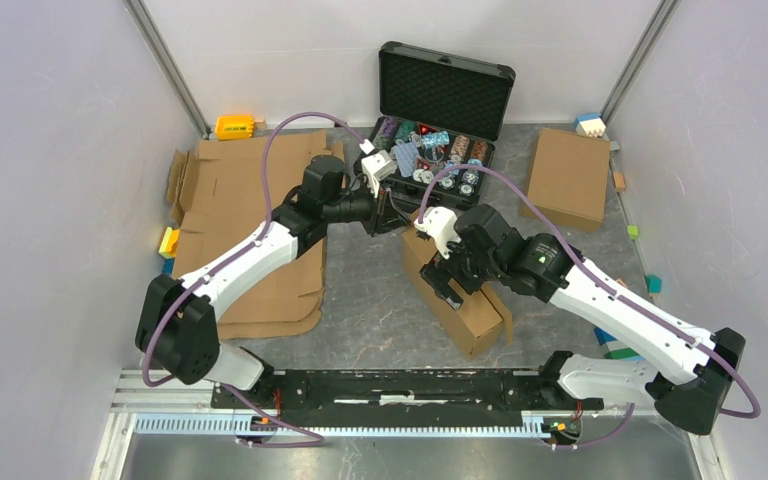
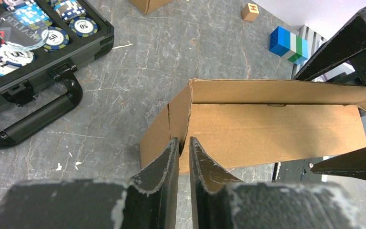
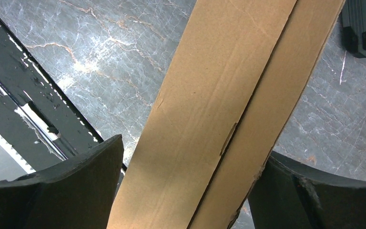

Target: Fold the paper box

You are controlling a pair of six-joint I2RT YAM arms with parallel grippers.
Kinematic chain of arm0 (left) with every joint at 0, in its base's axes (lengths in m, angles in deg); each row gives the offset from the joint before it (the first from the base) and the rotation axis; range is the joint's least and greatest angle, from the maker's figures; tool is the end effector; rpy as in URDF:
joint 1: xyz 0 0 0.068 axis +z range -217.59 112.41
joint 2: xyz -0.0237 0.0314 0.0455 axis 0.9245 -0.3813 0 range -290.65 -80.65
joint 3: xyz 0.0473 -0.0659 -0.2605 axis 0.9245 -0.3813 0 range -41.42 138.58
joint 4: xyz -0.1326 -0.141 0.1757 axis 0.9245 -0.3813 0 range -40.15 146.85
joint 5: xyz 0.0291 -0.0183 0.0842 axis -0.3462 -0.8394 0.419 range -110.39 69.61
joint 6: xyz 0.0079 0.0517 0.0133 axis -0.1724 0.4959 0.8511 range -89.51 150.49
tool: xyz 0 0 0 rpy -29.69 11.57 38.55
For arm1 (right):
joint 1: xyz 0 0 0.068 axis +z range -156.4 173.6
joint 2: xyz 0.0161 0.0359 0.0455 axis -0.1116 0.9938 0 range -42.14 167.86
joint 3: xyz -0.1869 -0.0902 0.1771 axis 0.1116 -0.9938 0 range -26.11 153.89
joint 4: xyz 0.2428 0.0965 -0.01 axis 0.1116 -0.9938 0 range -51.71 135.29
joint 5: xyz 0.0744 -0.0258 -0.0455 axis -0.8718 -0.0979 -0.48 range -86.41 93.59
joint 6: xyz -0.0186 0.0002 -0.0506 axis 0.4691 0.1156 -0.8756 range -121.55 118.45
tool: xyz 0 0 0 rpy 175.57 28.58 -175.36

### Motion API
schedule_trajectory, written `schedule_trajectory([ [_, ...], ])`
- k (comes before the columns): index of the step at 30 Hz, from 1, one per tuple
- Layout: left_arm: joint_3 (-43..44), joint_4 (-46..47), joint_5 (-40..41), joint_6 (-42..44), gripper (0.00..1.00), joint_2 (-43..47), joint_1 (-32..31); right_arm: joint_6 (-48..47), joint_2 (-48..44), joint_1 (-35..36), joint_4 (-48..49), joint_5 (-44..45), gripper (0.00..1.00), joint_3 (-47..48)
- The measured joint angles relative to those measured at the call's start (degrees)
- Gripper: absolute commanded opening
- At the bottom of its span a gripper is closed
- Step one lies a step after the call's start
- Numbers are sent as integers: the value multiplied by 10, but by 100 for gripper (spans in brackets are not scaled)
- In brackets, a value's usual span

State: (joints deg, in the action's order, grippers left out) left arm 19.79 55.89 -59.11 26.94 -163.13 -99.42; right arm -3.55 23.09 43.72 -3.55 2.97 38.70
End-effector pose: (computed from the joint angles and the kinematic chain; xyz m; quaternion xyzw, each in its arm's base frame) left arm 0.2683 -0.1928 0.3038 0.3706 0.7143 -0.4220 0.4176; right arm 0.1448 0.1740 0.3283 -0.4135 0.8413 0.1466 0.3158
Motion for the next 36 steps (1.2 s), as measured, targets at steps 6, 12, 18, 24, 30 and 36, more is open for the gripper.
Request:
schedule_trajectory([
  [6, 9, -10, -3, 0, 20, -14, -2, 0, 0, 0, 0, 0, 91, 0],
  [12, 22, -37, 7, 3, 3, -15, -6, 0, 0, 0, 1, 0, 91, 0],
  [18, 38, -65, 26, 6, 2, -15, -14, 0, 0, 0, 1, 0, 91, 0],
  [24, 45, -78, 42, 6, 2, -15, -20, 0, 0, 0, 0, 2, 92, 0],
  [30, 45, -82, 69, 11, 2, -15, -30, 0, 0, 0, 0, 2, 93, 0],
  [36, 44, -88, 87, 25, 2, -15, -34, 0, 0, 0, -2, 8, 97, 0],
])
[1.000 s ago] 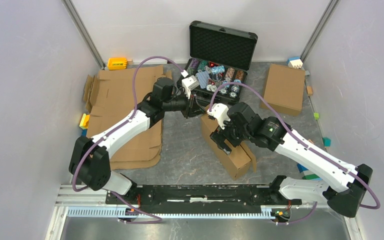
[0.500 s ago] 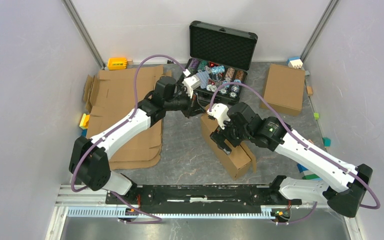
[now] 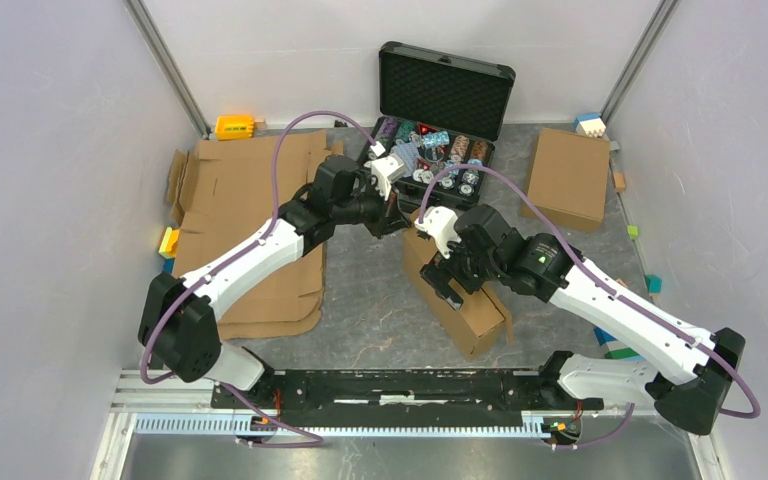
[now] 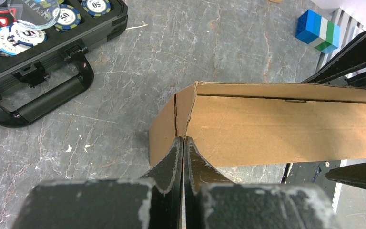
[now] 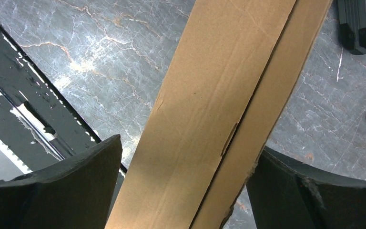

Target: Fold the paper box

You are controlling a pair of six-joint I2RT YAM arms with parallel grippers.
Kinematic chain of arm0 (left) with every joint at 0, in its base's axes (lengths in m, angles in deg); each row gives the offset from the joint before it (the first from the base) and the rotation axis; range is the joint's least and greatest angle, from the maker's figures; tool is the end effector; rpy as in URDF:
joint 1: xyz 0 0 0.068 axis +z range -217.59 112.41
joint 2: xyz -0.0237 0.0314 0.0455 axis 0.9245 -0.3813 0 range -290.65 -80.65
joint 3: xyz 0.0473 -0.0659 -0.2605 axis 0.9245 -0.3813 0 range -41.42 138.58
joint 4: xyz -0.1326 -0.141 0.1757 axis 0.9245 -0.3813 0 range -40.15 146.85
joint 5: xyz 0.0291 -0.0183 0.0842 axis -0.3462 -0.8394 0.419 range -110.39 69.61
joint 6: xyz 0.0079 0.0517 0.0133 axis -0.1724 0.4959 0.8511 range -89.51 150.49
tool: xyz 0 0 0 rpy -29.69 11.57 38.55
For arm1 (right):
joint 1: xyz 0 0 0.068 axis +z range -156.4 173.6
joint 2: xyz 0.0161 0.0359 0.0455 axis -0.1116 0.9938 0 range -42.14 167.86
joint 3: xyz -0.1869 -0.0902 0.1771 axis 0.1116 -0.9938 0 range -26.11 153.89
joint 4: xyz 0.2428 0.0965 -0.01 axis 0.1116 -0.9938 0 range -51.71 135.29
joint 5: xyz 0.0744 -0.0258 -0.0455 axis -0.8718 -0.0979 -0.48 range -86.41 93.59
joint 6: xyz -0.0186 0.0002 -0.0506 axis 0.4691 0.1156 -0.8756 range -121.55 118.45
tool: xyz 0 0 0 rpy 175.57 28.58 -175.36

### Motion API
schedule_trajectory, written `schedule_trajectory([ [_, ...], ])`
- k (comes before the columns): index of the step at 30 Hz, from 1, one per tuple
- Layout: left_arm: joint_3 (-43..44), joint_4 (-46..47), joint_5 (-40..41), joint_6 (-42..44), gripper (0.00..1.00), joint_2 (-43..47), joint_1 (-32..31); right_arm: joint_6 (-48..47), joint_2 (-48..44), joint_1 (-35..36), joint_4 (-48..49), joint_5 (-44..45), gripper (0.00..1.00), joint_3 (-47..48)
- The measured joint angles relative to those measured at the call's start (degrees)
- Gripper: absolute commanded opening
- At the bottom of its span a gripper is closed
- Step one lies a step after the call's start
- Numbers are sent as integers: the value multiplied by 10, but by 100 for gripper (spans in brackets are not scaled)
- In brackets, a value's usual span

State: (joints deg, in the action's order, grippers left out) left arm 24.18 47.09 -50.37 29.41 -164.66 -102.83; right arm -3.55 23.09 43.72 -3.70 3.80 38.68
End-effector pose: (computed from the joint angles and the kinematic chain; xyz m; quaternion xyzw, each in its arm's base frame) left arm 0.2643 -0.2086 0.3062 0.3705 0.7531 -0.3655 0.4025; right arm 0.1451 0.1735 0.3281 -0.4115 0.8429 0.1398 0.3173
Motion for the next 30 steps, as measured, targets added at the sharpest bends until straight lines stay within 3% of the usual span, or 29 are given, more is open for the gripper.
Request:
schedule_trajectory([
  [17, -17, -5, 48, -6, 2, 10, -14, 21, -25, 0, -33, 31, 98, 7],
  [26, -41, -15, 98, -51, 2, 46, -34, 24, -63, 0, -47, -11, 98, -32],
  [30, -53, -34, 126, -69, 2, 74, -44, 17, -50, 0, -51, -10, 85, -48],
])
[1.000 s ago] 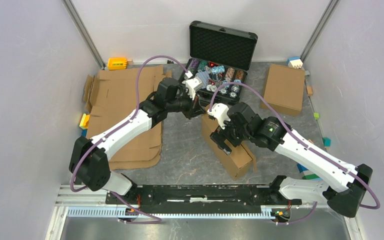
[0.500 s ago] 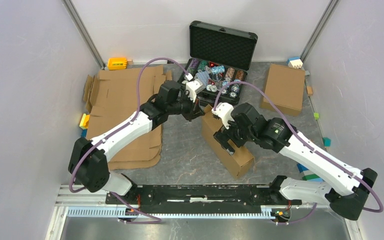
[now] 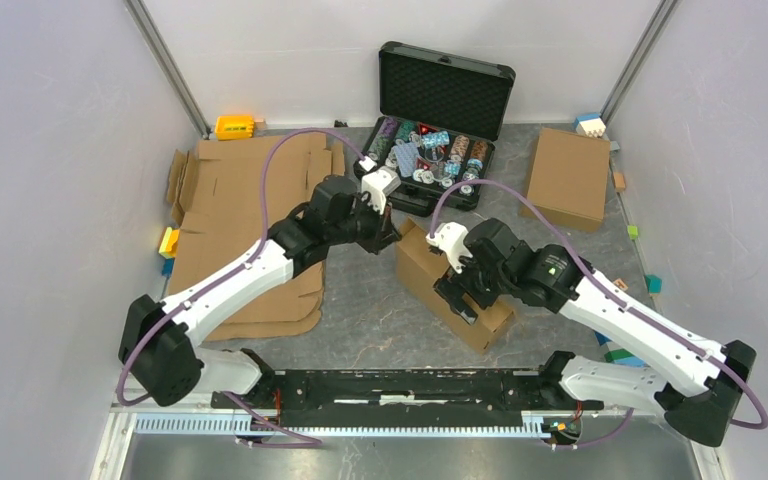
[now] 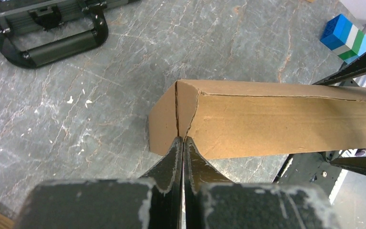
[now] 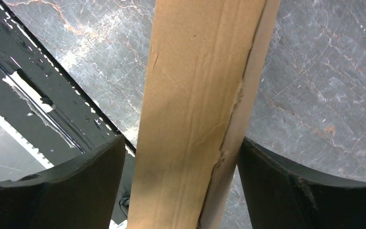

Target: Fold the paper box

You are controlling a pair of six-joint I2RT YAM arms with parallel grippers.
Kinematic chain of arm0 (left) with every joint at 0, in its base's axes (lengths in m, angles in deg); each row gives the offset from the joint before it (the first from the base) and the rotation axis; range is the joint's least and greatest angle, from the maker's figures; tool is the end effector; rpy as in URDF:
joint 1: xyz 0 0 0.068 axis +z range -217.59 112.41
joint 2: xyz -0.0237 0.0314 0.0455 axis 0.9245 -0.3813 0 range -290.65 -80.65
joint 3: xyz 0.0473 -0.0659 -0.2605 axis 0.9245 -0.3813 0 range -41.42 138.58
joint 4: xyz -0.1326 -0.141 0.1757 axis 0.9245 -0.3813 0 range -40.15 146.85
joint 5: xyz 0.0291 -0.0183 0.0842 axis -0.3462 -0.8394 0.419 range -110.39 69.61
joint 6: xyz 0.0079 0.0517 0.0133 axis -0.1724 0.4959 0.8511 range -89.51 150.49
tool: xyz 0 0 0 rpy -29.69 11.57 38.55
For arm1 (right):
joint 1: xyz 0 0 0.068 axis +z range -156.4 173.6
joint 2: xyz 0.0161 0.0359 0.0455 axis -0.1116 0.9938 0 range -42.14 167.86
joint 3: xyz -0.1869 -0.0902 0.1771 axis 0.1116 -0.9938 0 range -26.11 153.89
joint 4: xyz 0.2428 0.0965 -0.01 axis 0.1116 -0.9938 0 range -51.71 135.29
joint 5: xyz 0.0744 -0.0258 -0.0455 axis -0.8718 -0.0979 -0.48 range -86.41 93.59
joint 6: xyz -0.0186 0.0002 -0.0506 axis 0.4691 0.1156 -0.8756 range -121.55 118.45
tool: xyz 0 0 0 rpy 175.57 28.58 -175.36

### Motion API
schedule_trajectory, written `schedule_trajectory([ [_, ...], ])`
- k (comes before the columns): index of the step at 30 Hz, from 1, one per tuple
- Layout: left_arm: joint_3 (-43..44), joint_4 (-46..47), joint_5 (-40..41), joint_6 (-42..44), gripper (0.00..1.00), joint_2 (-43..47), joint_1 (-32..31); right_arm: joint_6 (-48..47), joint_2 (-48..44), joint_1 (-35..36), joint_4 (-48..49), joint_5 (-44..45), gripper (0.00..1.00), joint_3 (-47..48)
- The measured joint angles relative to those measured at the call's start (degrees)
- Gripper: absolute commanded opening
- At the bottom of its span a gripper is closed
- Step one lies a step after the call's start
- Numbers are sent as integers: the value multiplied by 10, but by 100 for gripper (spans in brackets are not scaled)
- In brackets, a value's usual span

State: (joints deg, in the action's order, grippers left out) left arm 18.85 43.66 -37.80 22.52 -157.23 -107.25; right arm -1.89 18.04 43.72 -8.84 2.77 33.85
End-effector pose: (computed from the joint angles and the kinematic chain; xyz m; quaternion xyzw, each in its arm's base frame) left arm 0.2277 -0.2027 0.3060 0.3065 0.8006 -0.3207 0.4029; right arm 0.1264 0.1522 0.3125 -0.4078 0.8602 0.1350 0.2749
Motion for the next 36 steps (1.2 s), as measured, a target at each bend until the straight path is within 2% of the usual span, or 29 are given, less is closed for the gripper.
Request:
schedule_trajectory([
  [2, -7, -5, 13, -8, 6, 10, -2, -3, 8, 0, 6, 3, 75, 0],
  [4, -12, -9, 25, -15, 14, 18, -2, -5, 19, 0, 14, 6, 71, 1],
  [6, -19, -10, 47, -26, 29, 29, -2, -7, 32, 0, 23, 6, 66, 8],
  [11, -50, -12, 80, -64, 52, 68, 22, -27, 56, 0, 74, -12, 68, 9],
  [14, -94, -10, 84, -84, 64, 118, 66, -45, 75, 0, 103, -31, 70, 14],
  [18, -144, 2, 102, -99, 66, 184, 82, -84, 117, 0, 125, -62, 78, 38],
  [23, -163, 25, 125, -111, 66, 205, 82, -131, 178, 0, 129, -77, 98, 85],
  [29, -166, 31, 140, -121, 66, 186, 82, -130, 204, 0, 129, -33, 98, 115],
  [36, -166, 35, 146, -126, 65, 174, 82, -89, 121, 0, 113, 18, 98, 113],
])
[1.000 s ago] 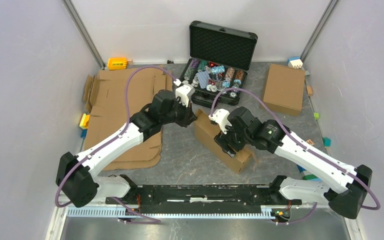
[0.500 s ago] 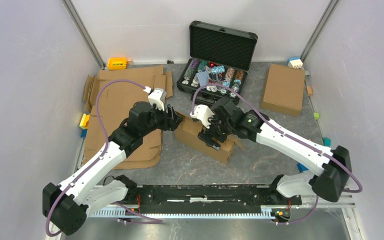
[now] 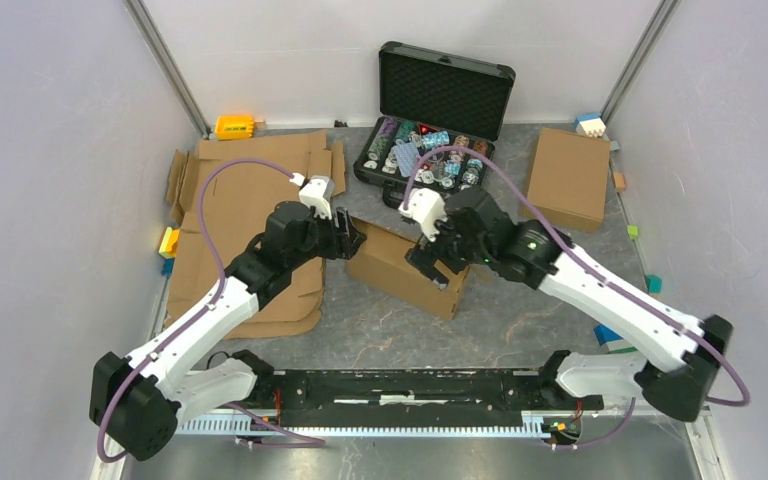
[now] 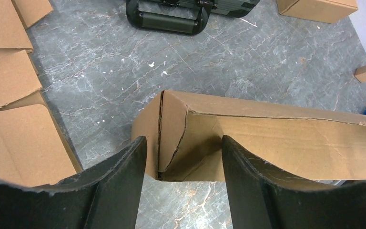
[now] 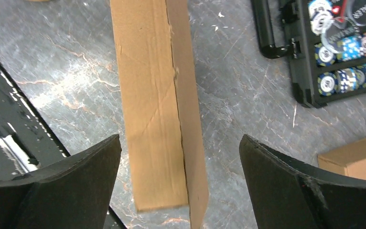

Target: Fold the paper box

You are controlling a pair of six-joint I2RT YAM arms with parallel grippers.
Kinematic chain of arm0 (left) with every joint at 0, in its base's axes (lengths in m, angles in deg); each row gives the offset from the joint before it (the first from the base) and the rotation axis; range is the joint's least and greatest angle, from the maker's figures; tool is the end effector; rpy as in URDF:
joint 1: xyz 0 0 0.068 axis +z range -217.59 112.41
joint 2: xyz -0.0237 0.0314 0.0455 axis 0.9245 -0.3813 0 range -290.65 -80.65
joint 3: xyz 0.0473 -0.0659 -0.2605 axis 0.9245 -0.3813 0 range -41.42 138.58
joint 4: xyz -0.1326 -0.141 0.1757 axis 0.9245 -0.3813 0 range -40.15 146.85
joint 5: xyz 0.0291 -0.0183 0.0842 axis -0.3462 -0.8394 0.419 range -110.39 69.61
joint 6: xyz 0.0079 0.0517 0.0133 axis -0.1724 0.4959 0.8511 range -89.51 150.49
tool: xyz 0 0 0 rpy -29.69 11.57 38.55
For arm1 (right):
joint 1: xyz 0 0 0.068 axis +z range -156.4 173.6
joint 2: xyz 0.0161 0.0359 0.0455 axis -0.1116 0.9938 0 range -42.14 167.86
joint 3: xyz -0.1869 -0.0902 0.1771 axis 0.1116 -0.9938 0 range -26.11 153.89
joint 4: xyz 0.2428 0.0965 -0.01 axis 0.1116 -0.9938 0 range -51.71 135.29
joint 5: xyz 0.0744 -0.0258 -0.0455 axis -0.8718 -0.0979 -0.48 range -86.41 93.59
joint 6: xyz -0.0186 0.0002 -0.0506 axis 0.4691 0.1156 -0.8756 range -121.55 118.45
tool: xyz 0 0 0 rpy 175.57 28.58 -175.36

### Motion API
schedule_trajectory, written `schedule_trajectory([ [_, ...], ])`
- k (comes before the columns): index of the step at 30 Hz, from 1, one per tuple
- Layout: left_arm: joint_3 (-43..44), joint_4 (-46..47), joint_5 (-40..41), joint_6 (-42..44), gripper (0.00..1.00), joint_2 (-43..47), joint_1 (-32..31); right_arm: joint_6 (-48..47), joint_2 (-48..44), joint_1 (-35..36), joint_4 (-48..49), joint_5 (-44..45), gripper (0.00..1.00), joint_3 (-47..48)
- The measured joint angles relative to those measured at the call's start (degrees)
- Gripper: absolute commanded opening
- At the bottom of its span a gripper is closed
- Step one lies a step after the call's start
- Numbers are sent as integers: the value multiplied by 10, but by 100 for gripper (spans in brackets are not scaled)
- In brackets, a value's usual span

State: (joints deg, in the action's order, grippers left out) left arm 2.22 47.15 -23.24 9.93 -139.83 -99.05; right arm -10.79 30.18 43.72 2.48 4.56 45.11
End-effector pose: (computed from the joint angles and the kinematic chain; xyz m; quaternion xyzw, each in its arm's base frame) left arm 0.2003 -0.1247 0.2857 0.0935 0.8391 -0.2536 0.4720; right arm 0.1703 0.2029 0.3443 -0.4527 0.8011 0.1294 0.3696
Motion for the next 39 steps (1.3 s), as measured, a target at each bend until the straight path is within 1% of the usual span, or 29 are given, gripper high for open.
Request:
schedule_trajectory([
  [4, 0, 3, 0, -1, 65, -2, 0, 32, -63, 0, -18, 9, 98, -2],
  [8, -2, 5, 2, -14, 65, -3, 0, 71, -101, 0, -54, 32, 99, -13],
  [12, -5, 11, 4, -23, 65, -3, 0, 111, -132, 0, -80, 44, 86, -49],
  [15, -5, 12, 5, -25, 65, -3, 0, 147, -161, 0, -92, 52, 73, -87],
  [21, -7, 14, 7, -26, 65, -3, 0, 242, -218, -6, -64, 81, 45, -150],
  [23, -8, 16, 7, -26, 65, -3, 0, 268, -229, -9, -48, 90, 38, -158],
  [29, -8, 16, 7, -26, 65, -3, 0, 341, -239, -15, -6, 112, 26, -158],
  [31, -8, 17, 7, -26, 65, -3, 0, 359, -239, -16, -2, 111, 26, -158],
  [32, -8, 17, 7, -26, 65, -3, 0, 369, -239, -16, 0, 112, 27, -158],
  [34, -8, 16, 7, -26, 65, -3, 0, 381, -239, -17, -1, 113, 37, -158],
  [35, -8, 17, 7, -26, 65, -4, 0, 386, -238, -17, -2, 114, 39, -158],
  [37, -8, 17, 7, -26, 64, -5, 0, 389, -236, -17, -8, 118, 40, -156],
  [39, -8, 19, 6, -26, 64, -6, 0, 388, -233, -17, -15, 124, 39, -155],
])
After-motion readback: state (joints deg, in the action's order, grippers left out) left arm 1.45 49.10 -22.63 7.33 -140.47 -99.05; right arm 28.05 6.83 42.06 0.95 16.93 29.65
